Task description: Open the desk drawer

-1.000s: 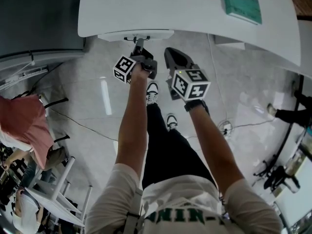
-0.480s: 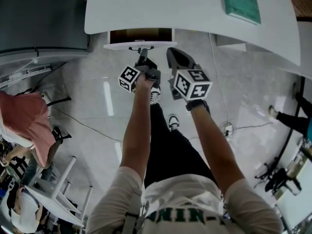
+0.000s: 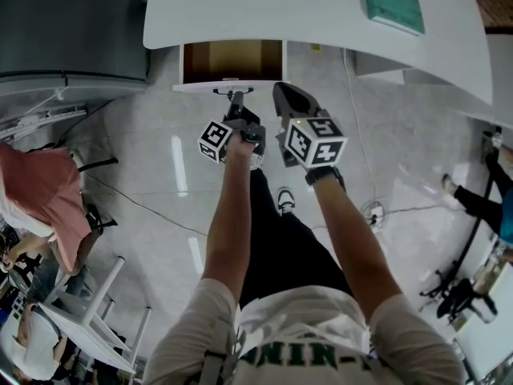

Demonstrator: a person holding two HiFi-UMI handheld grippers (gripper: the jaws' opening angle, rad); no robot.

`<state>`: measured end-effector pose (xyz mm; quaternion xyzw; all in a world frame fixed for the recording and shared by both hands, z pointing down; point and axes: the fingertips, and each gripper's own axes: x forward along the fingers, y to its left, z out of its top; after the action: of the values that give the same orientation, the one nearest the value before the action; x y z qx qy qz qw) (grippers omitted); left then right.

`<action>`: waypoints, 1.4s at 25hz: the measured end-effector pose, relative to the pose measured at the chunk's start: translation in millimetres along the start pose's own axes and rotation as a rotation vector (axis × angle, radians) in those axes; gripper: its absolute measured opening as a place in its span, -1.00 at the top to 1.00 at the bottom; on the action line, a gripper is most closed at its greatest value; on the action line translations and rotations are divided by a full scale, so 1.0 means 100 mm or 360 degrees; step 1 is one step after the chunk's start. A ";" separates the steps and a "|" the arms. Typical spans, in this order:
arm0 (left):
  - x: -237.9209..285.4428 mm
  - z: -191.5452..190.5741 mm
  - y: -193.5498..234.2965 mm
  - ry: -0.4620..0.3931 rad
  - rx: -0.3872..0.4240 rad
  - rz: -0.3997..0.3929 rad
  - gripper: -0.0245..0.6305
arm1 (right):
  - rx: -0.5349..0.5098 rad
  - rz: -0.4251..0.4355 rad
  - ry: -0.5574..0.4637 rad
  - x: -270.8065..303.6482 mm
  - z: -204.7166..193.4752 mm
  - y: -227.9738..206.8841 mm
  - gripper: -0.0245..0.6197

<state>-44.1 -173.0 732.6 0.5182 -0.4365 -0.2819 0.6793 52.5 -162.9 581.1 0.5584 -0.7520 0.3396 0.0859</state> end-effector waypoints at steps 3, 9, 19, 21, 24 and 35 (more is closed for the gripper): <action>-0.10 -0.04 0.04 -0.0015 -0.0010 0.0002 0.86 | -0.0003 0.0002 -0.0002 -0.04 -0.03 0.02 0.94; -0.27 -0.11 0.11 -0.0037 -0.0027 0.0013 0.86 | -0.0017 0.0012 0.0007 -0.12 -0.08 0.07 0.94; -0.47 -0.20 0.54 0.0009 -0.0040 0.0130 0.86 | -0.0034 0.0027 0.0008 -0.18 -0.19 0.14 0.94; -0.47 -0.20 0.64 0.0006 -0.0032 0.0134 0.87 | -0.0038 0.0026 0.0010 -0.21 -0.23 0.11 0.94; -0.42 -0.21 0.72 -0.0020 -0.0019 0.0112 0.87 | -0.0018 0.0022 0.0006 -0.23 -0.26 0.00 0.94; -0.38 -0.16 1.07 -0.0037 0.0029 0.0140 0.87 | 0.0058 -0.0012 0.0008 -0.33 -0.54 -0.21 0.94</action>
<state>-54.9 -101.9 821.6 0.5015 -0.4692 -0.2538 0.6811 70.1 -107.1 613.6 0.5619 -0.7433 0.3543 0.0791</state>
